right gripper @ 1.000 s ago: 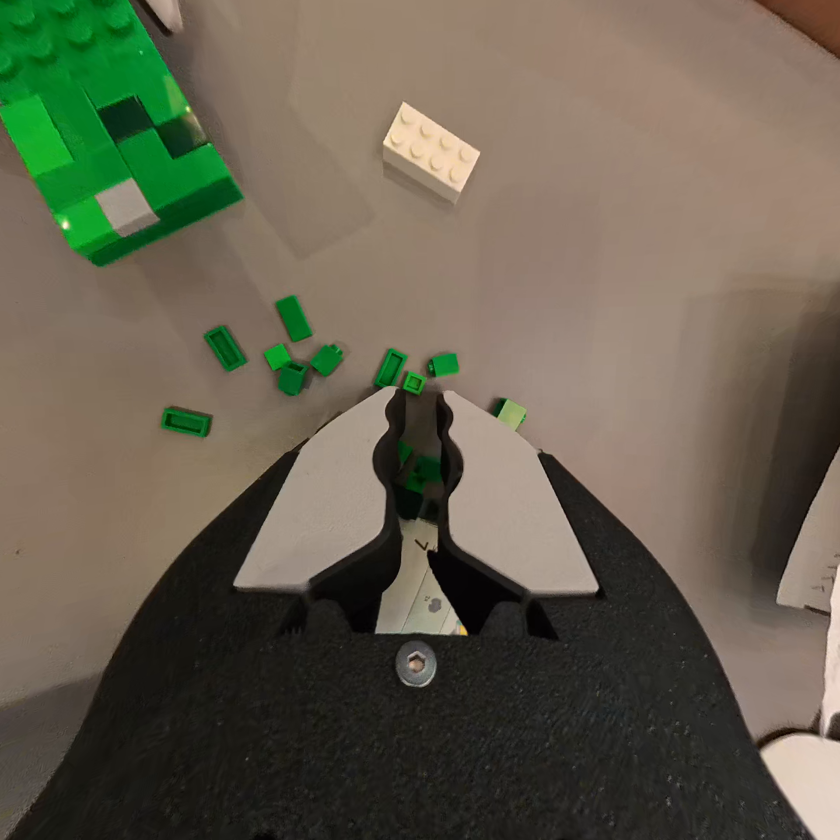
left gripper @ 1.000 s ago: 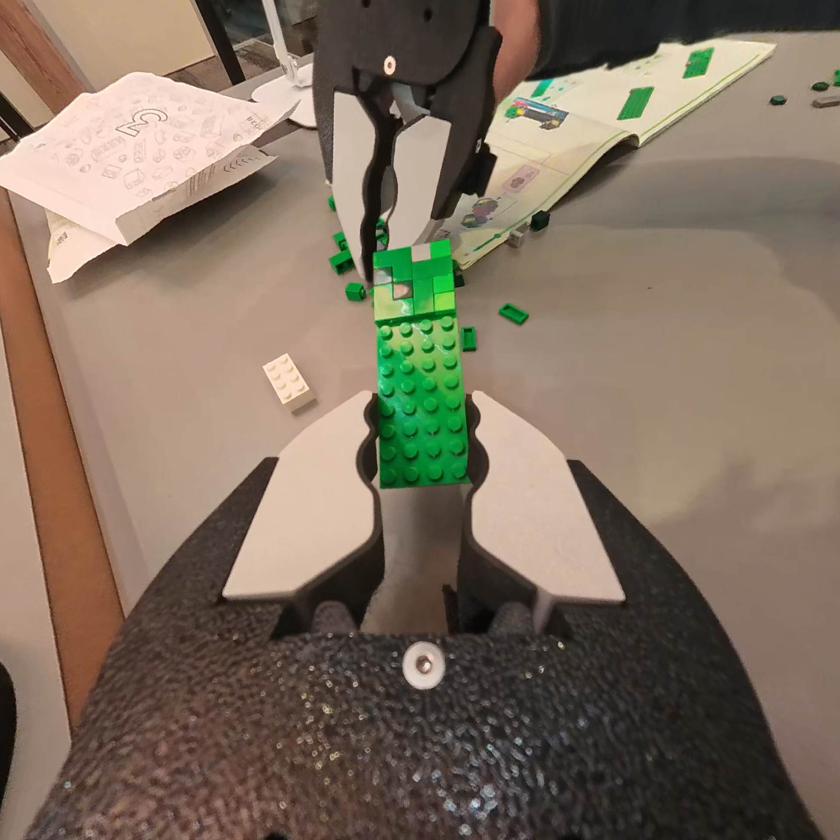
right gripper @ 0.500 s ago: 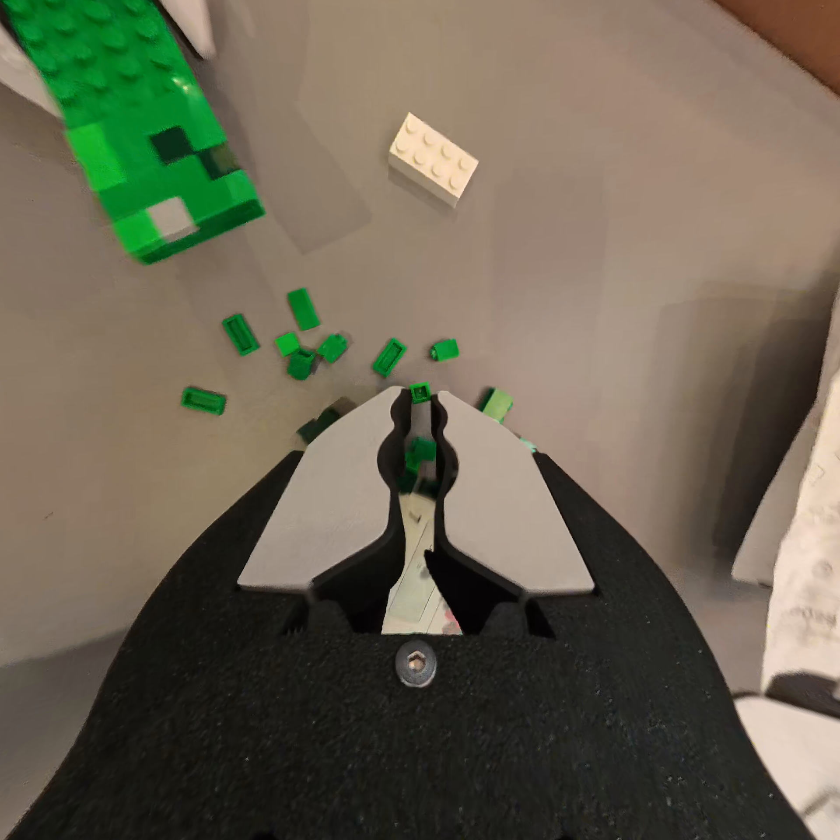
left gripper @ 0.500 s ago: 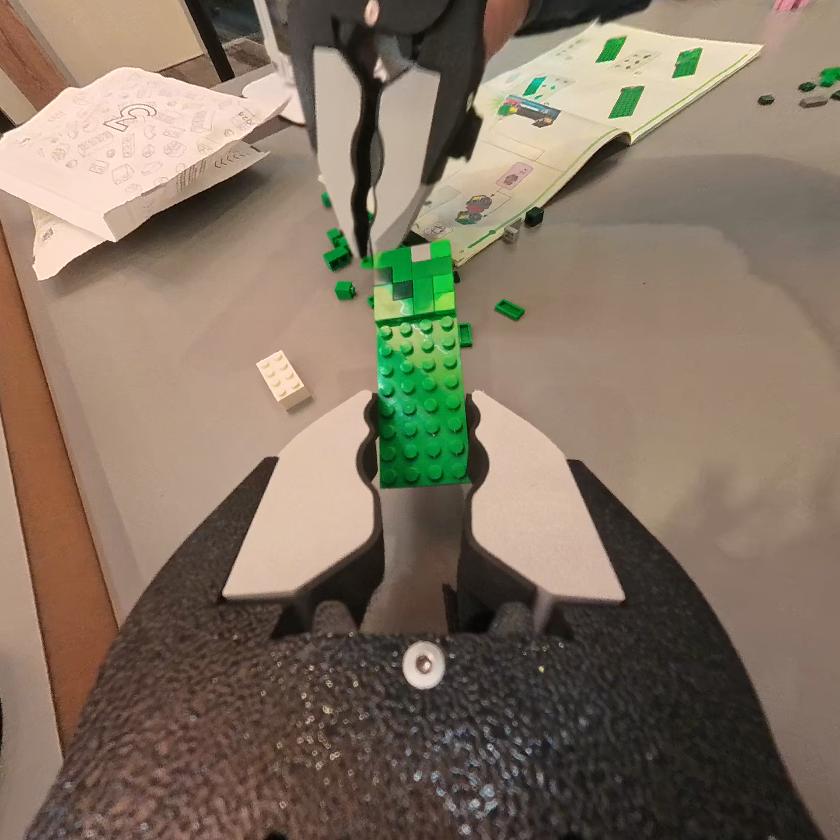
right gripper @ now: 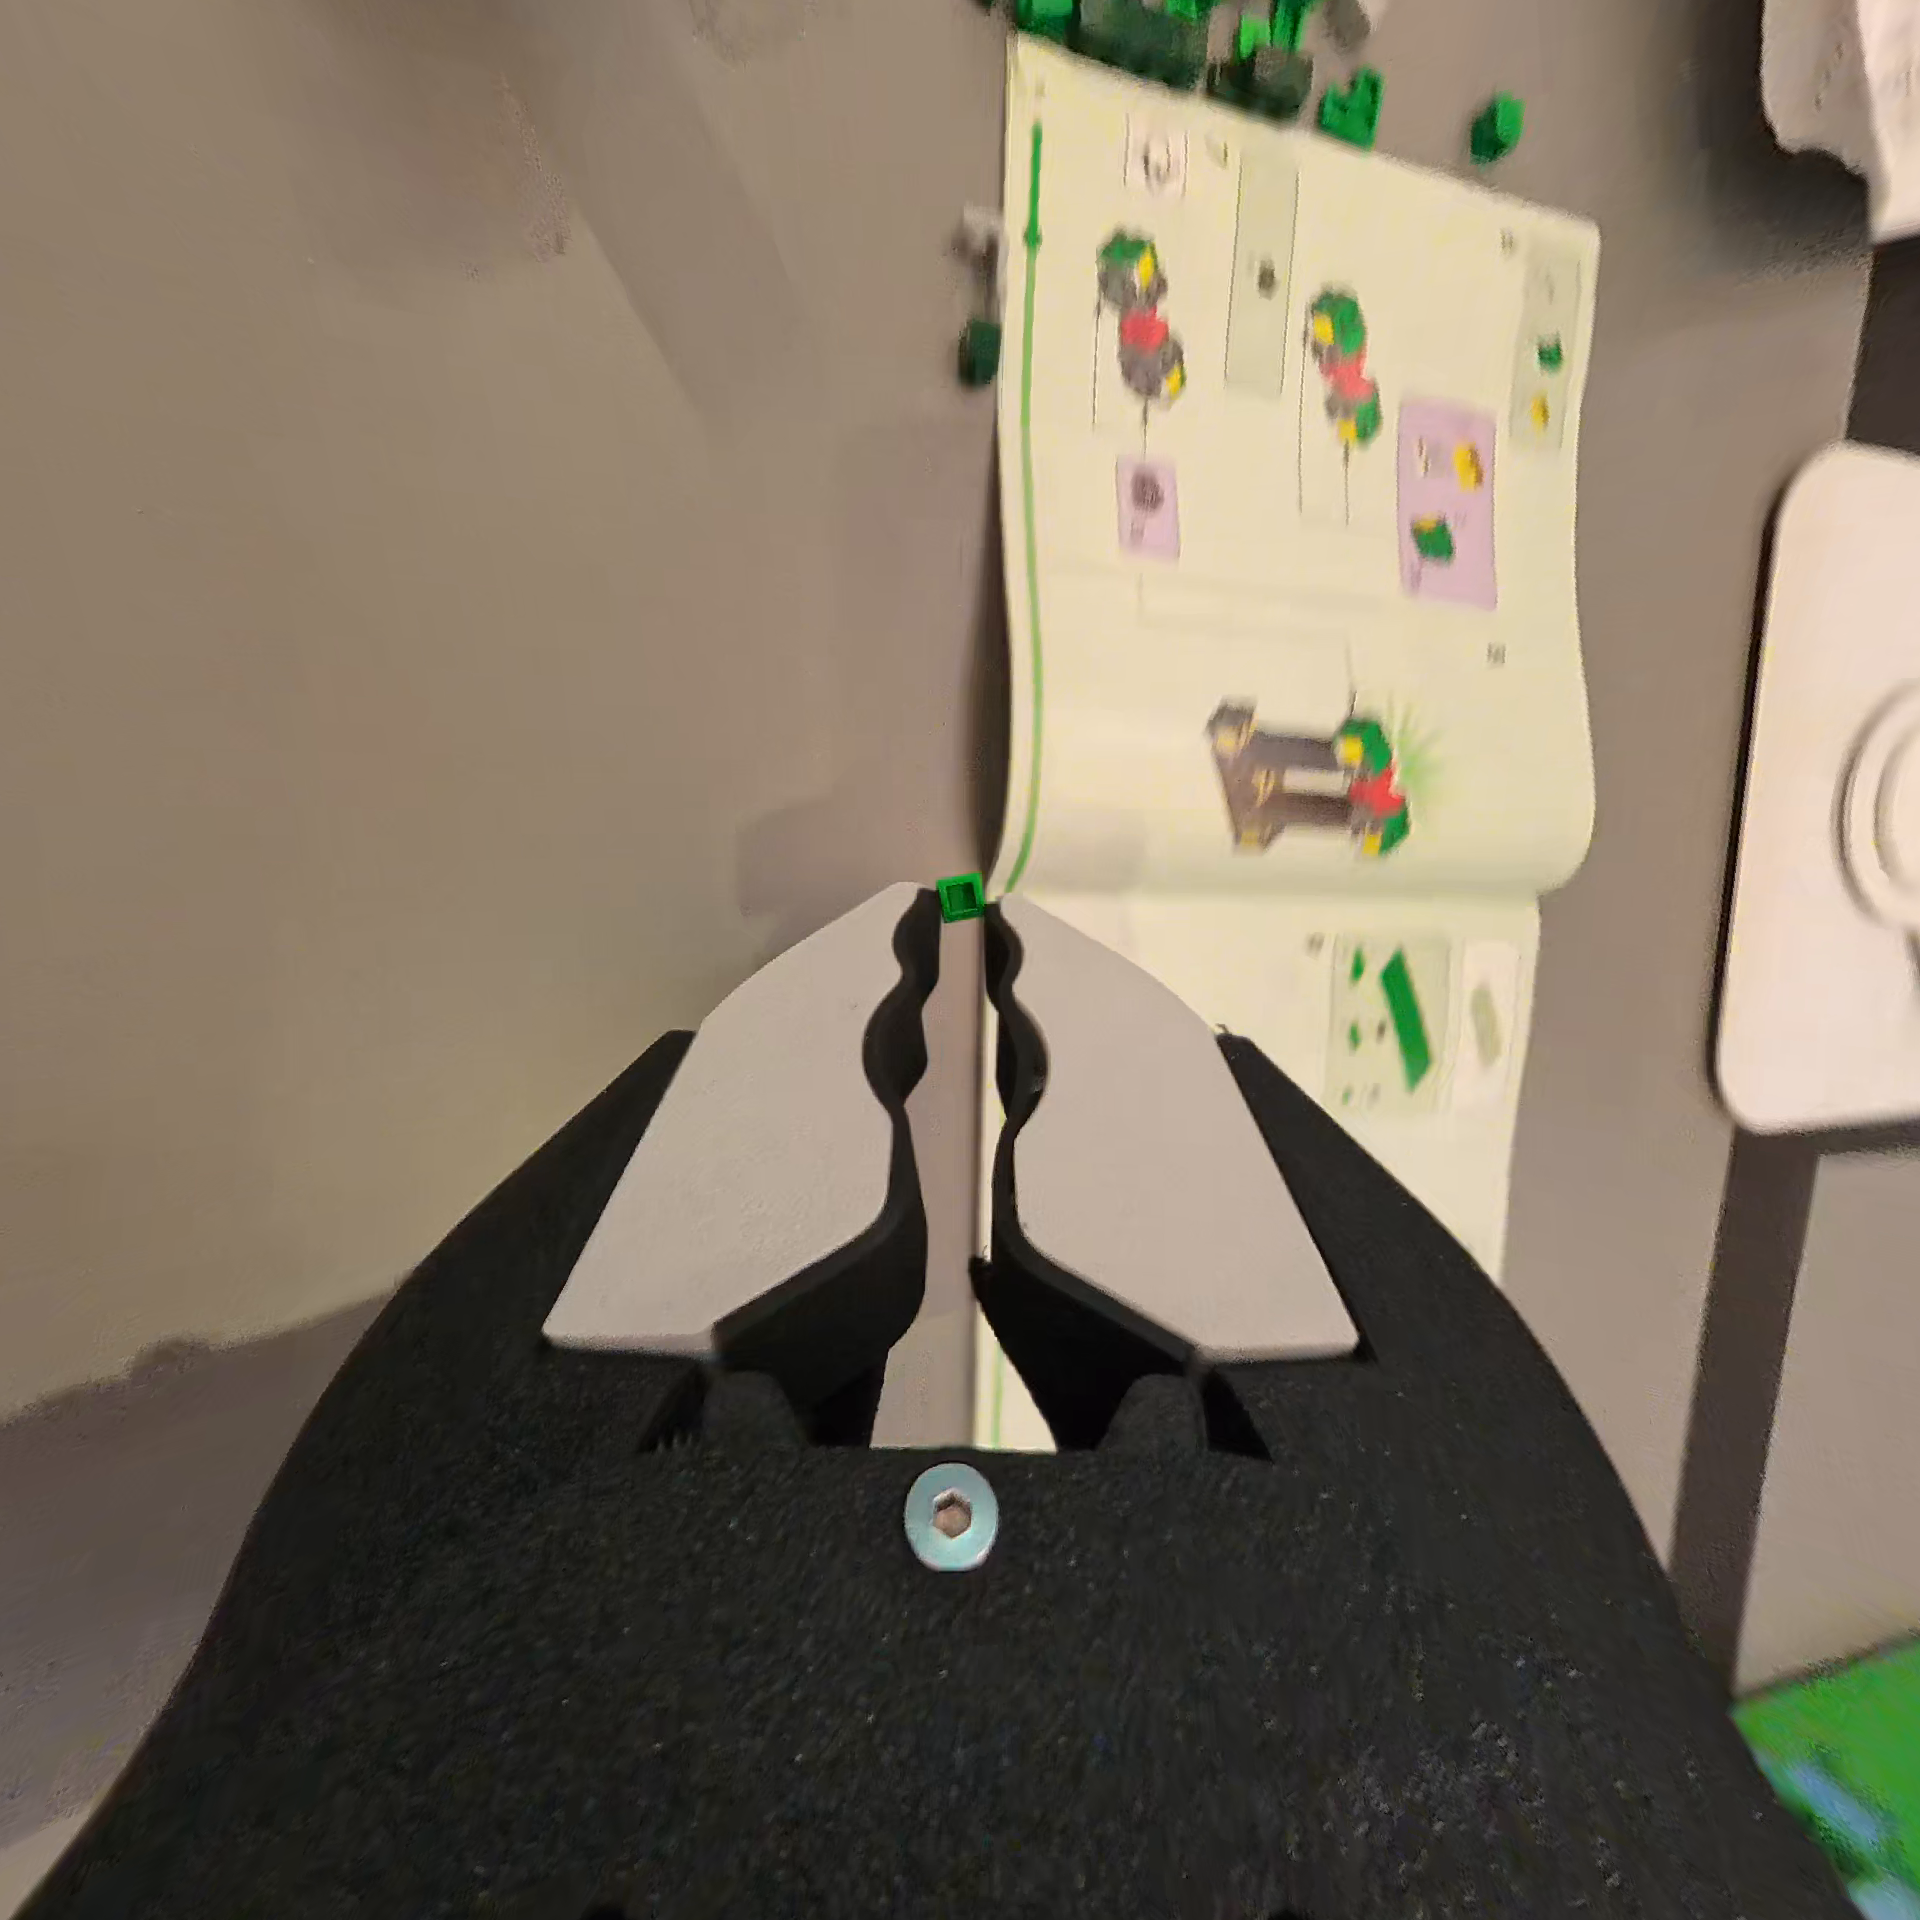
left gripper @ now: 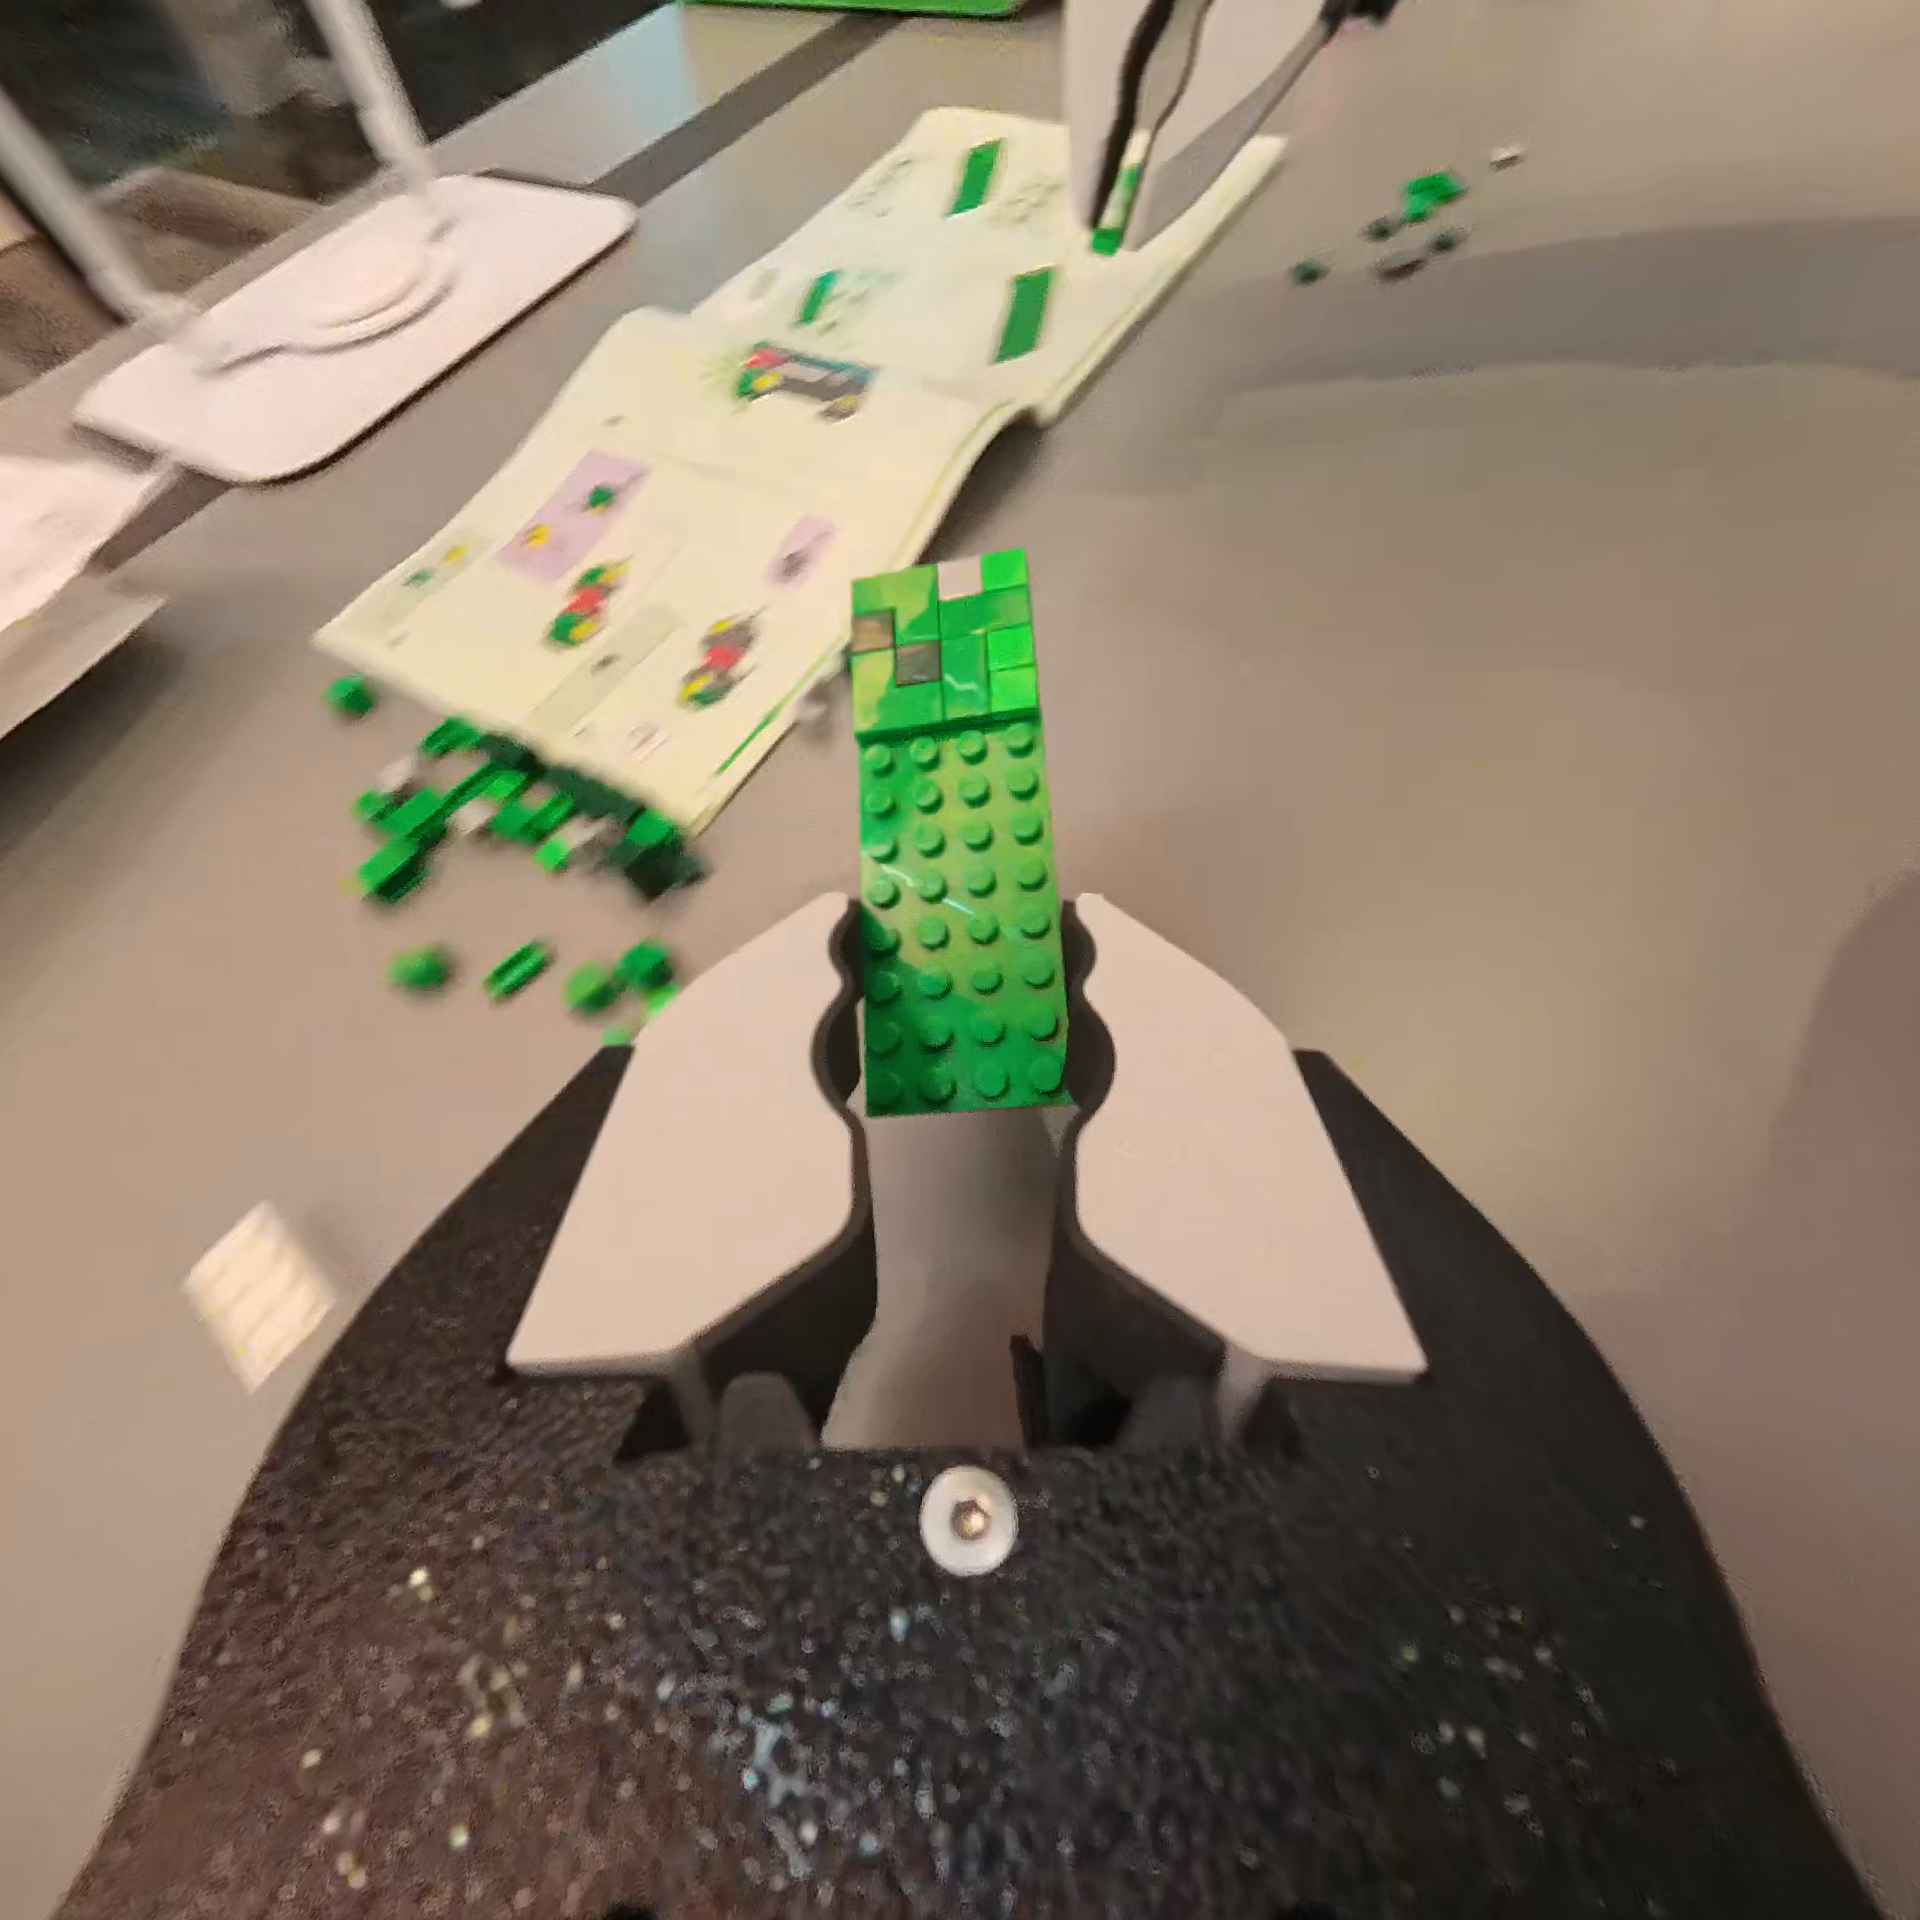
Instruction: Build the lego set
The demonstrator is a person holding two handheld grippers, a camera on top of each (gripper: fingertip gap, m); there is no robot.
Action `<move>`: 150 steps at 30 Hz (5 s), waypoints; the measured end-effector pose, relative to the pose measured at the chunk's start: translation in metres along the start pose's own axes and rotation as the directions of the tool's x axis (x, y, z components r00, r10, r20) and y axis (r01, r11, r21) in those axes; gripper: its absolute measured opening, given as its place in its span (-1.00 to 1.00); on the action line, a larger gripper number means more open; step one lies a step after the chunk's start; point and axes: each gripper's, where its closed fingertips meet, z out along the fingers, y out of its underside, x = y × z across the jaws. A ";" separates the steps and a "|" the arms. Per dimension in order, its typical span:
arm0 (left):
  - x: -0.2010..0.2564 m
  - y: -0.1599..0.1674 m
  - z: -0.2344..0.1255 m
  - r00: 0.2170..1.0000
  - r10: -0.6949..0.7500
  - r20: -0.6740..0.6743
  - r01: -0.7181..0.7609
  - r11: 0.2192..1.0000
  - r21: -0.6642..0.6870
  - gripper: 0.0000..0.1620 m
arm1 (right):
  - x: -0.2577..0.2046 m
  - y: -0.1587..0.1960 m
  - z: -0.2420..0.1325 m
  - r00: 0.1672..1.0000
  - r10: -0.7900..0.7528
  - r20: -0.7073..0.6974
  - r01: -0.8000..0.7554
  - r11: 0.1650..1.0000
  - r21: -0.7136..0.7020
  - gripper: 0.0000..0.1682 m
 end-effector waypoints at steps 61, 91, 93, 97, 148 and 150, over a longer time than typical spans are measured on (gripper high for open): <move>0.146 -0.168 0.180 0.879 0.365 -0.307 -0.317 0.928 0.197 -0.97 | -0.061 0.063 -0.099 0.931 0.363 -0.046 -0.251 0.725 0.641 -0.77; 0.102 -0.090 0.168 0.912 0.133 -0.389 -0.211 0.963 -0.165 -0.43 | -0.051 0.070 -0.092 0.781 -0.013 -0.624 0.219 0.942 0.255 -0.91; 0.104 -0.078 0.171 0.899 0.138 -0.416 -0.239 0.950 -0.202 -0.39 | -0.048 0.074 -0.089 0.802 0.030 -0.596 0.180 0.940 0.289 -0.92; 0.107 -0.065 0.176 0.880 0.148 -0.452 -0.281 0.929 -0.243 -0.40 | -0.046 0.077 -0.085 0.836 0.080 -0.542 0.126 0.935 0.332 -0.92; 0.116 -0.135 0.293 0.776 0.275 -0.567 -0.373 0.926 -0.061 -0.62 | -0.013 0.169 -0.056 0.966 0.258 -0.020 -0.251 0.955 0.159 -0.91; 0.117 -0.136 0.293 0.775 0.279 -0.567 -0.375 0.925 -0.057 -0.62 | -0.014 0.167 -0.053 0.963 0.271 0.002 -0.268 0.951 0.157 -0.91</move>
